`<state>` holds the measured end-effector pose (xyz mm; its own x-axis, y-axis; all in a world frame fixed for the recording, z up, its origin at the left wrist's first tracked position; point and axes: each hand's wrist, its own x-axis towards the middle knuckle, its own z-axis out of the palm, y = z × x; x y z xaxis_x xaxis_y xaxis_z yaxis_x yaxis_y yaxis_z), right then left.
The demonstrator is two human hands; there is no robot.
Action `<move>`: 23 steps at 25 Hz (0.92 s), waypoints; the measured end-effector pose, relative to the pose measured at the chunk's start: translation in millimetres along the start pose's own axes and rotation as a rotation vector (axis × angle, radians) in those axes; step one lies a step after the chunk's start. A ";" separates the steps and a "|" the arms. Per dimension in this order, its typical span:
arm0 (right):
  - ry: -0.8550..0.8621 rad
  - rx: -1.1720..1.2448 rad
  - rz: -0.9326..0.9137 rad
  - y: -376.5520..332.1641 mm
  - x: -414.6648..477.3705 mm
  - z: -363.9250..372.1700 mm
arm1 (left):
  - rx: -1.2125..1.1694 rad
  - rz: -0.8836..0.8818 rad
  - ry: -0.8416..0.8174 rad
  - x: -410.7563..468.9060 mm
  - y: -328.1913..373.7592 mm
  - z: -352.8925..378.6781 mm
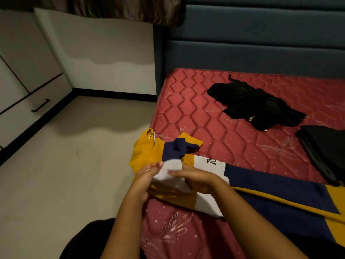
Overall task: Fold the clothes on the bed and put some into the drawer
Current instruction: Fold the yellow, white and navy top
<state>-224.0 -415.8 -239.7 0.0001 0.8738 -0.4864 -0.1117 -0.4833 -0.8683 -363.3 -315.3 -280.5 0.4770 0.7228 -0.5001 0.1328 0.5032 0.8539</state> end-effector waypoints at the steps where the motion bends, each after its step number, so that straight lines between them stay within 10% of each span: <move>1: 0.044 0.105 0.063 0.9 1.4 2.5 | 0.125 0.054 0.050 -5.1 0.6 0.0; 10: 0.511 0.376 -0.140 6.6 20.7 16.3 | 1.106 0.084 0.085 -22.2 -4.8 -7.4; 14: 0.415 0.319 -0.198 6.9 15.8 15.8 | 0.858 0.011 0.169 -6.8 5.0 -11.2; 18: 0.157 0.599 0.143 26.1 2.8 -18.6 | 0.774 0.123 0.091 12.5 13.5 -10.7; 23: 0.420 0.485 0.199 16.0 29.4 -43.4 | 0.887 0.196 0.033 49.2 23.7 3.0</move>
<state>-182.7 -400.2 -272.0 0.3091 0.6279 -0.7143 -0.5837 -0.4678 -0.6637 -334.0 -269.3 -284.5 0.5385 0.7767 -0.3268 0.6787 -0.1699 0.7145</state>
